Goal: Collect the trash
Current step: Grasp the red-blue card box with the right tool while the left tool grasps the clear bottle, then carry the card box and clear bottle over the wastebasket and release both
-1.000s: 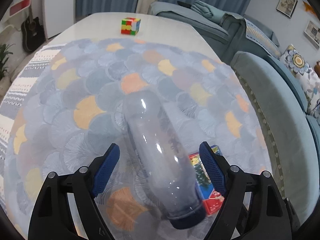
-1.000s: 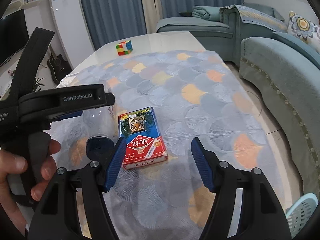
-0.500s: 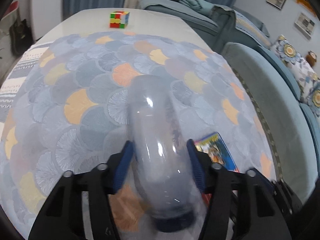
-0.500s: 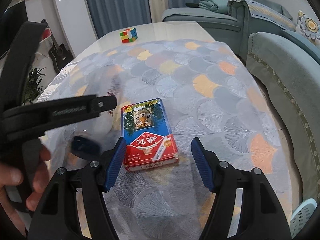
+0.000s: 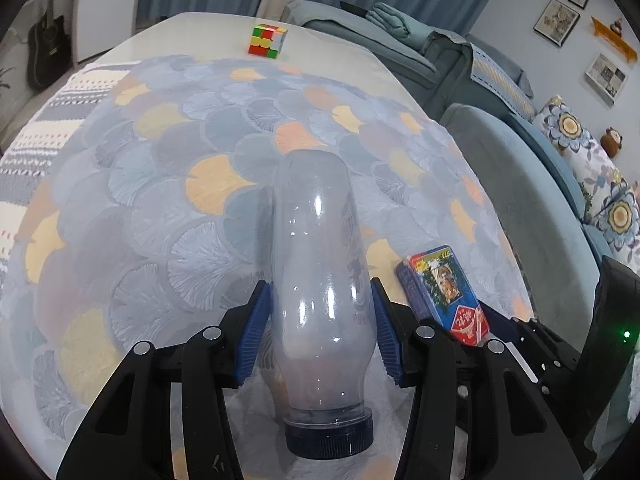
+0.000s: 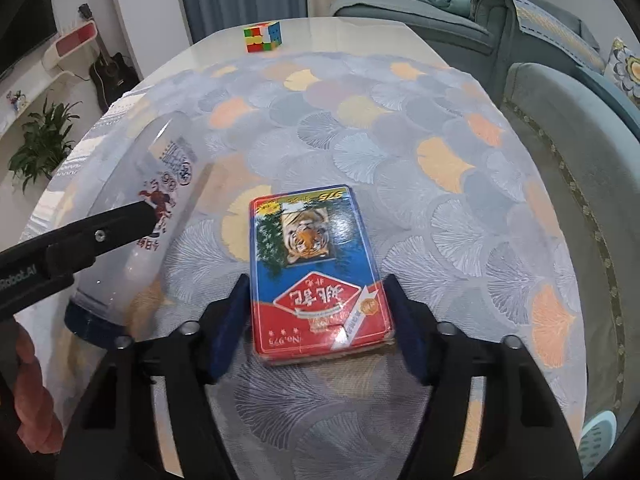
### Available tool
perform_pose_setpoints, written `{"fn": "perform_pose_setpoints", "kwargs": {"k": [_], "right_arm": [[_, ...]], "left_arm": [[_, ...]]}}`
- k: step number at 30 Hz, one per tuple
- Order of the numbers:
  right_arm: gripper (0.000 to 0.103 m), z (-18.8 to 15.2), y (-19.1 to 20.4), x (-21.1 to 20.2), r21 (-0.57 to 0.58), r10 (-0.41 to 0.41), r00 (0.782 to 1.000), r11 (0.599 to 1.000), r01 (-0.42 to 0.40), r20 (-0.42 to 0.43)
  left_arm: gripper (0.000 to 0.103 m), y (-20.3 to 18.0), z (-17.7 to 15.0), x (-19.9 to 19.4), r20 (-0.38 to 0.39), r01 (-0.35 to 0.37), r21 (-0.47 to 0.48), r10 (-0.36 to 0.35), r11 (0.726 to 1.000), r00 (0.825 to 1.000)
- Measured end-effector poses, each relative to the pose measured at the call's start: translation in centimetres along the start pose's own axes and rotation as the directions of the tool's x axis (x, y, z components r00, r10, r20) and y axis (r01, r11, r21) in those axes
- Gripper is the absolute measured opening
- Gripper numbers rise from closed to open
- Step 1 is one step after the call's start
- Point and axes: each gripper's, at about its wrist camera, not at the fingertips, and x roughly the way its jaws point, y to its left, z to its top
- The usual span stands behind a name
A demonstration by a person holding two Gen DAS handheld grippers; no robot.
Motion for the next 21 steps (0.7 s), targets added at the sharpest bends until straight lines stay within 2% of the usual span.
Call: {"fn": "perform_pose_setpoints", "kwargs": {"k": [6, 12, 18, 21], "right_arm": [[0.059, -1.0, -0.3, -2.7, 0.002, -0.031, 0.997, 1.000, 0.031, 0.075], [0.059, -3.6, -4.6, -9.6, 0.134, -0.071, 0.985, 0.990, 0.050, 0.157], [0.059, -7.7, -10.8, -18.1, 0.290, -0.176, 0.962, 0.950, 0.111, 0.210], [0.059, -10.3, -13.8, -22.0, 0.356, -0.275, 0.940, 0.915, 0.191, 0.202]], "left_arm": [[0.048, -1.0, -0.8, -1.8, 0.032, 0.051, 0.018, -0.052, 0.999, 0.998], [0.048, -5.5, -2.9, -5.2, 0.066, 0.166, 0.070, -0.170, 0.984, 0.983], [0.048, -13.3, -5.6, -8.6, 0.043, 0.281, 0.187, -0.294, 0.941, 0.955], [0.048, -17.4, -7.6, -9.4, -0.001, 0.343, 0.226, -0.352, 0.912, 0.936]]}}
